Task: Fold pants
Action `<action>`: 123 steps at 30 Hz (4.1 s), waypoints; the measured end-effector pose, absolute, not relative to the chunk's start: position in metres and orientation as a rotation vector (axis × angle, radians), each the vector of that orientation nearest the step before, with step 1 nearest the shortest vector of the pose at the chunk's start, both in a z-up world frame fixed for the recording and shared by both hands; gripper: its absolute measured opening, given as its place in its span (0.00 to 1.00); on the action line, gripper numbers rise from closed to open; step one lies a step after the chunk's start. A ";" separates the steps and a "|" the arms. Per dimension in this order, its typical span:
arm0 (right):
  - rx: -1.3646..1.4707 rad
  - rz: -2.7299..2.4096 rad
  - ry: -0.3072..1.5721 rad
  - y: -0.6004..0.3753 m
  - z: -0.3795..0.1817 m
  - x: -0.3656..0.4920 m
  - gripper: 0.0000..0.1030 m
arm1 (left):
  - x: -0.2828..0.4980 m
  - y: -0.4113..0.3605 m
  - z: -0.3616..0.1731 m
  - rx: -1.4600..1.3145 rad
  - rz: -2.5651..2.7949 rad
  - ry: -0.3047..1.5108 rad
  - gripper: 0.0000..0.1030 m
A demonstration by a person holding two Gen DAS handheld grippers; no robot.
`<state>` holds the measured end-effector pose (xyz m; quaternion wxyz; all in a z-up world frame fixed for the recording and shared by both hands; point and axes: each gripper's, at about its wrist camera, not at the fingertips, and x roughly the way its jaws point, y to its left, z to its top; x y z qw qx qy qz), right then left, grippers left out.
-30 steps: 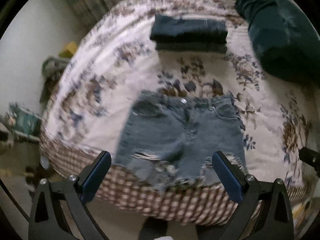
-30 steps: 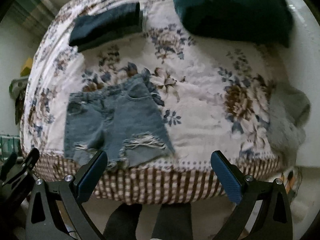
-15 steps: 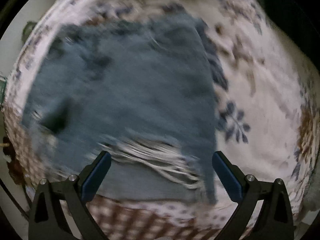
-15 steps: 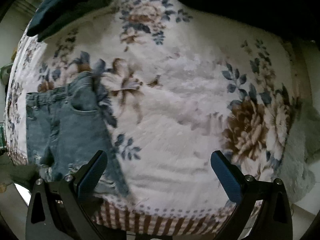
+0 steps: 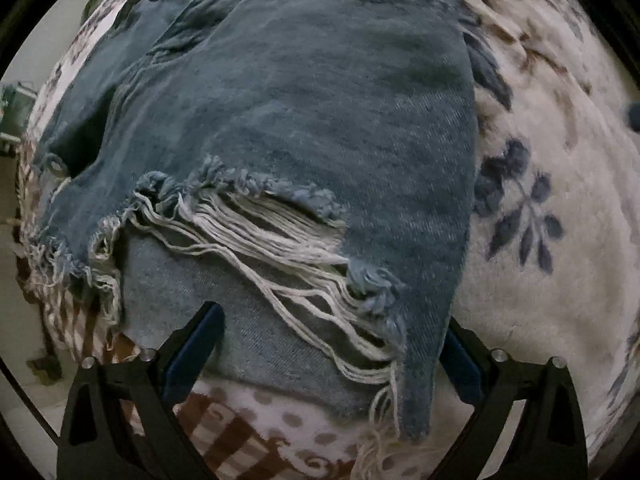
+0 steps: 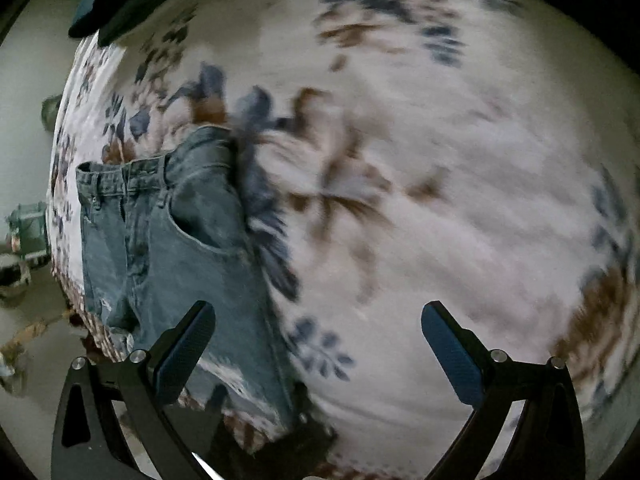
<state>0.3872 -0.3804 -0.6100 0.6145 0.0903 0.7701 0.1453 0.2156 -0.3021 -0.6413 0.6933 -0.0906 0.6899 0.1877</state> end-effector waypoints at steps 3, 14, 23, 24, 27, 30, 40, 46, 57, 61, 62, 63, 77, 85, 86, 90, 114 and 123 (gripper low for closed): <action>0.210 0.379 1.798 -0.354 -0.626 0.401 1.00 | 0.214 -0.288 -0.636 -0.224 0.383 1.507 0.81; 0.158 0.363 1.822 -0.294 -0.662 0.425 0.33 | 0.225 -0.278 -0.613 -0.222 0.308 1.422 0.07; 0.057 0.372 1.722 -0.251 -0.606 0.416 0.10 | 0.223 -0.255 -0.555 -0.253 0.282 1.364 0.03; 0.053 0.376 1.711 -0.251 -0.597 0.413 0.10 | 0.220 -0.248 -0.545 -0.254 0.283 1.349 0.03; 0.052 0.379 1.688 -0.232 -0.572 0.411 0.10 | 0.211 -0.223 -0.518 -0.266 0.282 1.306 0.03; 0.052 0.384 1.666 -0.216 -0.543 0.404 0.10 | 0.195 -0.198 -0.497 -0.277 0.288 1.272 0.03; 0.007 0.407 1.621 -0.138 -0.469 0.407 0.10 | 0.191 -0.105 -0.473 -0.348 0.336 1.192 0.03; -0.038 0.394 1.618 -0.050 -0.474 0.406 0.10 | 0.190 -0.024 -0.485 -0.446 0.378 1.208 0.03; -0.215 0.404 1.644 0.090 -0.532 0.414 0.09 | 0.192 0.083 -0.541 -0.574 0.459 1.223 0.03; -0.299 0.386 1.656 0.121 -0.559 0.419 0.09 | 0.198 0.105 -0.566 -0.616 0.471 1.241 0.04; -0.318 0.381 1.657 0.128 -0.566 0.420 0.09 | 0.200 0.110 -0.570 -0.626 0.478 1.242 0.06; -0.331 0.375 1.659 0.132 -0.570 0.421 0.10 | 0.200 0.115 -0.573 -0.640 0.490 1.243 0.07; -0.147 0.422 1.648 0.106 -0.548 0.436 0.81 | 0.200 0.153 -0.569 -0.749 0.585 1.215 0.71; -0.056 0.411 1.673 0.023 -0.528 0.437 0.89 | 0.192 0.124 -0.546 -0.771 0.656 1.181 0.73; -0.053 0.414 1.678 0.014 -0.526 0.435 0.89 | 0.193 0.118 -0.545 -0.776 0.658 1.182 0.73; -0.023 0.429 1.705 -0.039 -0.523 0.422 0.89 | 0.188 0.084 -0.549 -0.928 0.636 1.179 0.73; 0.112 0.560 1.789 -0.173 -0.572 0.418 0.89 | 0.101 -0.052 -0.620 -1.936 0.775 0.820 0.73; 0.087 0.591 1.796 -0.168 -0.581 0.416 0.89 | 0.110 -0.023 -0.657 -2.106 0.934 0.641 0.71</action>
